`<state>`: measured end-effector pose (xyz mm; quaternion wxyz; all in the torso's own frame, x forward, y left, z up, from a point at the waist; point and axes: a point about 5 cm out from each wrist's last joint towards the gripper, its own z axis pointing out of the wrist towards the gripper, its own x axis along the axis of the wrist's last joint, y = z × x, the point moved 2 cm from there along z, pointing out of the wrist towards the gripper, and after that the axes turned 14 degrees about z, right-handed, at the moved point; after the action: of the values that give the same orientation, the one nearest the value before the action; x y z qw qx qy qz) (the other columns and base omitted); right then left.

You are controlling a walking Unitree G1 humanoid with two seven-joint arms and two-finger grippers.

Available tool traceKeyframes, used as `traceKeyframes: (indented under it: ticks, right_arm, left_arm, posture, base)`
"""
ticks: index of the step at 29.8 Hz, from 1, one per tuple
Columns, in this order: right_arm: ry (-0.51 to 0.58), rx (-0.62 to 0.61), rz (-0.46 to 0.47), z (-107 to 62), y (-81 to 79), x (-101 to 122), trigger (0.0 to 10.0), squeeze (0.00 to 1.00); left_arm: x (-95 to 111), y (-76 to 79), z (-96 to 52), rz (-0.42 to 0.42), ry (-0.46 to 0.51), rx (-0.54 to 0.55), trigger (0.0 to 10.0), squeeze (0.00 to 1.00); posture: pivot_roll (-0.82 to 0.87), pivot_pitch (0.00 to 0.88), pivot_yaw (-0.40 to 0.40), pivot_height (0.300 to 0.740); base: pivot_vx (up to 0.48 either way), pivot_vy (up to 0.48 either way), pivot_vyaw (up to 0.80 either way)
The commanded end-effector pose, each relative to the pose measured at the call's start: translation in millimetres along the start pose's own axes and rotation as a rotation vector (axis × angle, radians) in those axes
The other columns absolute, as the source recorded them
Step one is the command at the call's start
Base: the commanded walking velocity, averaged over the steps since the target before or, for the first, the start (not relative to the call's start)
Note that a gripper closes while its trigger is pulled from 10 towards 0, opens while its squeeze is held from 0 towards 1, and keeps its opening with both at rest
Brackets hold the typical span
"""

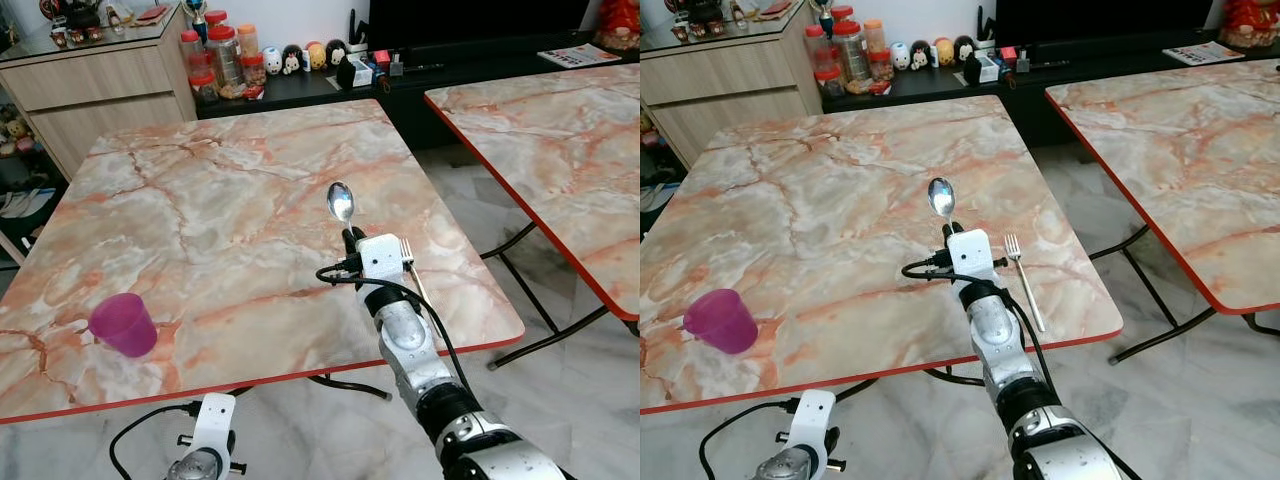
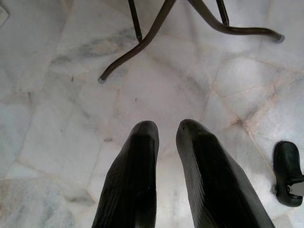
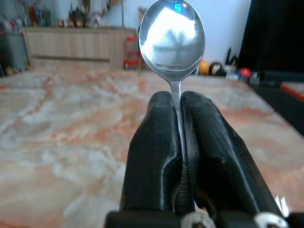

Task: Setting the table

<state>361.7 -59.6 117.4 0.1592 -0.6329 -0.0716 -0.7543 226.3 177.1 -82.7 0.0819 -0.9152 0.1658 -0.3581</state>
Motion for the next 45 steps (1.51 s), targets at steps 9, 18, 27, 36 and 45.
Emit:
traceKeyframes:
  ticks: [9, 18, 27, 36, 45]
  right_arm:
    - [0.043, 0.028, -0.026, -1.6, -6.8, 3.3, 10.0, 0.0]
    - [0.06, 0.04, -0.019, -2.6, -10.3, 4.3, 10.0, 0.0]
    - [0.068, 0.049, -0.027, -3.6, -11.1, 4.8, 10.0, 0.0]
    - [0.07, 0.049, -0.029, -3.8, -11.6, 4.9, 10.0, 0.0]
    - [0.055, 0.047, -0.035, -5.6, -9.0, 1.6, 10.0, 0.0]
  left_arm:
    - [-5.6, -0.8, -1.0, -0.002, -0.022, 0.006, 10.0, 0.0]
    - [-8.3, 0.3, -1.7, 0.011, -0.028, 0.002, 10.0, 0.0]
    - [-10.5, 2.1, -2.2, 0.018, -0.033, -0.005, 10.0, 0.0]
    - [-11.6, 3.5, -2.6, 0.023, -0.035, -0.009, 10.0, 0.0]
    - [-11.0, 2.9, -2.4, 0.016, -0.035, -0.005, 10.0, 0.0]
  posture:
    - [-0.05, 0.0, 0.078, 0.74]
    - [-0.05, 0.0, 0.079, 0.74]
    - [-0.06, 0.0, 0.079, 0.74]
    - [-0.06, 0.0, 0.078, 0.74]
    - [-0.06, 0.0, 0.077, 0.74]
  base:
    - [0.0, -0.358, 0.0]
    - [0.0, -0.443, 0.0]
    - [0.0, -0.451, 0.0]
    - [0.0, -0.454, 0.0]
    - [0.0, -0.453, 0.0]
